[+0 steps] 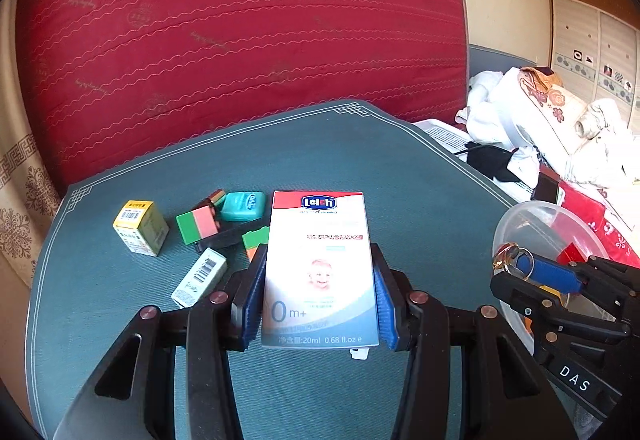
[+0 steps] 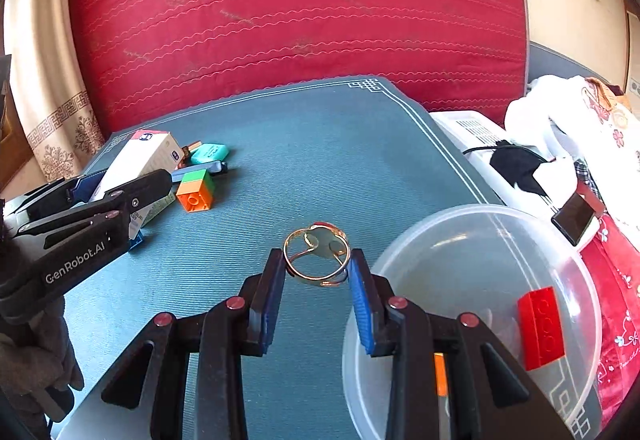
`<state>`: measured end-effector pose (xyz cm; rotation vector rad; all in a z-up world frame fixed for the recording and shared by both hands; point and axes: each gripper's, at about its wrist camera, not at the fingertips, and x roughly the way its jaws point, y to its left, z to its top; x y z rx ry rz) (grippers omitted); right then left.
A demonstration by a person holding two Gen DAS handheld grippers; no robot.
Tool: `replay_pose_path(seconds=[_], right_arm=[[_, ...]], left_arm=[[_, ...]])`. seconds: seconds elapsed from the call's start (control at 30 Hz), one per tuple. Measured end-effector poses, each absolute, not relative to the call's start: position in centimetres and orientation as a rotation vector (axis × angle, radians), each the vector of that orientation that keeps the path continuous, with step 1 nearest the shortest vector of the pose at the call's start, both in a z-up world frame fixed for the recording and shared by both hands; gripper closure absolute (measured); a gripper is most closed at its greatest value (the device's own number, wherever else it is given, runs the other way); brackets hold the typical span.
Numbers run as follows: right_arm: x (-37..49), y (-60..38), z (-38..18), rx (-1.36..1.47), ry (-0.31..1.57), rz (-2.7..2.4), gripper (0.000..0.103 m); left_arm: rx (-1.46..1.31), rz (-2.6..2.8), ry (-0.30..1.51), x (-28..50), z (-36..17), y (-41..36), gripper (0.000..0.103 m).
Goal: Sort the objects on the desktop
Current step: 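Carry the box and ring to the clear bowl and release them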
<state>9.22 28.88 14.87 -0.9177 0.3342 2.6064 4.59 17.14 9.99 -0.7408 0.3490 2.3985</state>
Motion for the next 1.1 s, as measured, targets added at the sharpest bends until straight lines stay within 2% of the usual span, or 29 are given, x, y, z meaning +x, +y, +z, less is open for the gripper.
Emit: replay_pose_path(seconds=[0.33,1.1], right_arm=[[11.8,31.7,15.1,-0.880,0.377,2.544,0.067],[17.4,36.0,14.9,-0.861,0.399,2.395,0.067]], left_arm=[[-0.742,2.293,0.385,6.9,9.4,21.3,0.054],[-0.779,2.018,0.329,10.9,9.5,27.4,0.053]])
